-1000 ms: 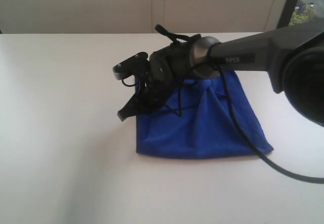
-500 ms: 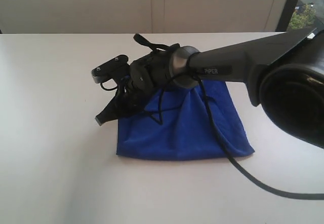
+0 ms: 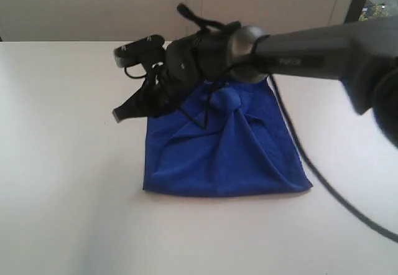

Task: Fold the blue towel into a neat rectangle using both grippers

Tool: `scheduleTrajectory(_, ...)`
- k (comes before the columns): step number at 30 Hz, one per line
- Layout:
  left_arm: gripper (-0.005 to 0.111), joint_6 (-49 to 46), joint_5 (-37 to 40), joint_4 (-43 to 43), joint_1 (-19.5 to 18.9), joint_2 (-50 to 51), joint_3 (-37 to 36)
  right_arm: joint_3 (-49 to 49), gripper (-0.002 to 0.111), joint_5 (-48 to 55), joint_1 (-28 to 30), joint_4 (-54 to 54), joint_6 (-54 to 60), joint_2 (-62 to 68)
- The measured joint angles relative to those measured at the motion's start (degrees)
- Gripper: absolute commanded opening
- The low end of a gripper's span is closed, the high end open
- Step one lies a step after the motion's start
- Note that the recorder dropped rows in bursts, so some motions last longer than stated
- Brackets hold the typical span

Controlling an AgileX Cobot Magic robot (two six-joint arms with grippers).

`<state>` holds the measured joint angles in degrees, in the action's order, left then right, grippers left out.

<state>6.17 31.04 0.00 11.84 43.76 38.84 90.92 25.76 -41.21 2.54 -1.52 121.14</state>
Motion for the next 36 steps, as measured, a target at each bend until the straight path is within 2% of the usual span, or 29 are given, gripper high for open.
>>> scheduleTrajectory(6, 0.000, 0.00, 0.00, 0.00, 0.00, 0.00, 0.00, -10.31, 0.000, 0.48, 6.01, -1.05, 0.00, -9.17)
scheduleTrajectory(13, 0.000, 0.00, 0.00, 0.00, 0.00, 0.00, 0.00, -25.48, 0.000, -5.23, 17.03, -1.32, 0.00, -17.00)
scheduleTrajectory(20, 0.000, 0.00, 0.00, 0.00, 0.00, 0.00, 0.00, -32.84, 0.000, -9.44, 24.55, -1.43, 0.00, -21.89)
scheduleTrajectory(29, 0.000, 0.00, -0.12, 0.00, 0.00, 0.00, 0.00, -34.17, 0.000, -12.17, 26.25, -1.55, 0.00, -21.30)
scheduleTrajectory(36, 0.000, 0.00, -6.45, 0.00, 0.00, 0.00, 0.00, -33.92, 0.000, -14.56, 26.25, -1.26, 0.00, -20.59)
